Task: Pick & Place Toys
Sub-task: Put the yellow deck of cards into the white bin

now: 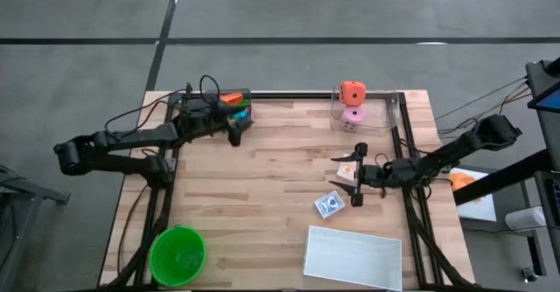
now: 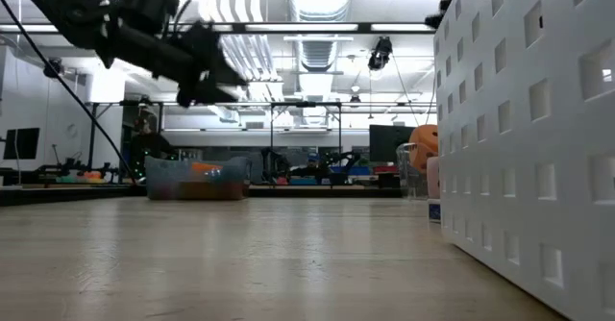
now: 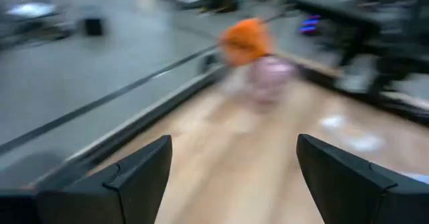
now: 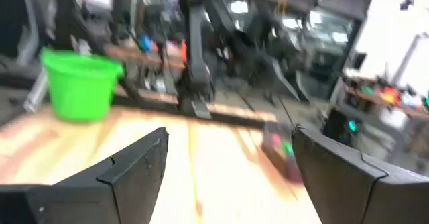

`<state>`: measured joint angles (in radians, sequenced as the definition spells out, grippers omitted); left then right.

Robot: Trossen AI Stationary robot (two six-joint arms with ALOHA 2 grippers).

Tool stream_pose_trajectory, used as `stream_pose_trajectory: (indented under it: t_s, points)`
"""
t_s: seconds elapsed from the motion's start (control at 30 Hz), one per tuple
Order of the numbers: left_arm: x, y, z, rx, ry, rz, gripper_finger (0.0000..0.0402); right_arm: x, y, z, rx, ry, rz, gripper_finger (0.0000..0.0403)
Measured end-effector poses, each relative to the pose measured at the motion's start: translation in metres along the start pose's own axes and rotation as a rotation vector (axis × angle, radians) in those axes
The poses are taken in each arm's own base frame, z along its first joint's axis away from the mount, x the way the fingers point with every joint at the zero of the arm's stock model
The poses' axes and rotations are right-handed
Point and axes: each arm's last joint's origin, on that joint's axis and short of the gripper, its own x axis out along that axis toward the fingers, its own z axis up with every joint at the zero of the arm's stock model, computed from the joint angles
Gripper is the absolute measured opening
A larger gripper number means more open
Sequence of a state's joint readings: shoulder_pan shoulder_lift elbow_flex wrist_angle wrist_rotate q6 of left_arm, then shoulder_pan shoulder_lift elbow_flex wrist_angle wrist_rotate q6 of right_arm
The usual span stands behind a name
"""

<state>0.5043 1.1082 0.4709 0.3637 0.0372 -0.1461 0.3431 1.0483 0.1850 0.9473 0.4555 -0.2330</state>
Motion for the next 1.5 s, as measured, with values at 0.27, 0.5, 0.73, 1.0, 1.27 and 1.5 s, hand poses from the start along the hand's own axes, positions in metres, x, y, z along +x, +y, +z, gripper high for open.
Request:
stream_pose_trajectory:
  t_s: [0.27,0.5,0.73,1.0,1.27,1.5]
  points:
    - [-0.005,-0.052,-0.006,0.101,-0.012,-0.265,0.0322,0.025,-0.005,0.009,-0.043,0.401,-0.087,0.0313]
    - [-0.008,-0.065,-0.008,0.126,-0.011,-0.320,0.0322,0.038,-0.037,0.035,0.103,0.715,-0.327,0.0313]
    - [-0.010,-0.063,-0.022,0.200,-0.012,-0.296,0.0322,0.038,-0.048,0.044,0.131,0.960,-0.354,0.0313]
    - [-0.011,-0.062,-0.023,0.151,-0.026,-0.285,0.0322,0.051,-0.054,0.035,0.431,1.044,-0.482,0.0313]
    - [-0.011,-0.062,-0.022,0.140,-0.029,-0.271,0.0322,0.059,-0.046,0.011,0.618,1.178,-0.585,0.0313]
    - [-0.010,-0.062,-0.024,0.128,-0.011,-0.269,0.0322,0.064,-0.037,-0.012,0.785,1.236,-0.747,0.0313]
